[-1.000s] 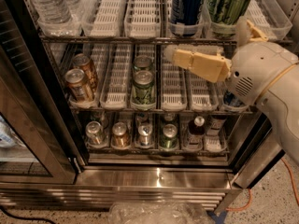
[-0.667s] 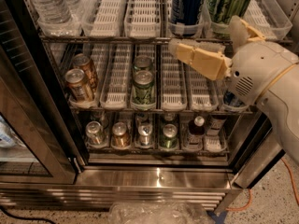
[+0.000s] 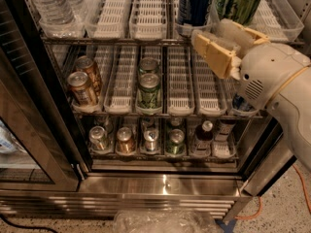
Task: Pick pepsi can from top shelf of fridge
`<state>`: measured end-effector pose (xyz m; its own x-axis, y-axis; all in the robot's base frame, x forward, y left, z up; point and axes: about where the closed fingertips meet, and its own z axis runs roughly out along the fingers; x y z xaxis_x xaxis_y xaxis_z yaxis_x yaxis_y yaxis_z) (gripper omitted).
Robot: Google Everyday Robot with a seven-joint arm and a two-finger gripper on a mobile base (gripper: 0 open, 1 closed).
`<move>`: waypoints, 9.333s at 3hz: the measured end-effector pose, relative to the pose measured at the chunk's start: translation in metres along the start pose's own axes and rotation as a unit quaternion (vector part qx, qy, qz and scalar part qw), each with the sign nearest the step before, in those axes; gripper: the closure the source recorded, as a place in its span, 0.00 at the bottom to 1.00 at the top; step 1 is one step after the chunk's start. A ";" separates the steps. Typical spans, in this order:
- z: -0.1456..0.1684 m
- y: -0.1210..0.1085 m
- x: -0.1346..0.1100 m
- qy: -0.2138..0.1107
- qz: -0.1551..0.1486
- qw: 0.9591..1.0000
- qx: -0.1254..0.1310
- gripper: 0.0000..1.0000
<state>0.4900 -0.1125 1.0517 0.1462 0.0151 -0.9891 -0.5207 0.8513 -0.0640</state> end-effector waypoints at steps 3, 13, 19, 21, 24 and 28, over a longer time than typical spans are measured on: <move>0.000 0.000 0.000 0.000 0.000 1.000 0.000 0.37; 0.074 0.004 0.005 0.000 0.006 1.000 -0.025 0.34; 0.073 0.000 0.008 0.000 0.020 1.000 -0.007 0.32; 0.074 -0.002 0.007 0.005 0.017 1.000 -0.009 0.31; 0.078 -0.009 0.009 0.014 0.011 1.000 -0.006 0.34; 0.088 -0.019 0.008 0.018 -0.022 0.999 0.017 0.33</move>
Offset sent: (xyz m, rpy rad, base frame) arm 0.0000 0.0000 0.0000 0.0000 0.0000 0.0000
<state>0.5749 -0.0827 1.0561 0.1369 -0.0416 -0.9897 -0.4861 0.8677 -0.1037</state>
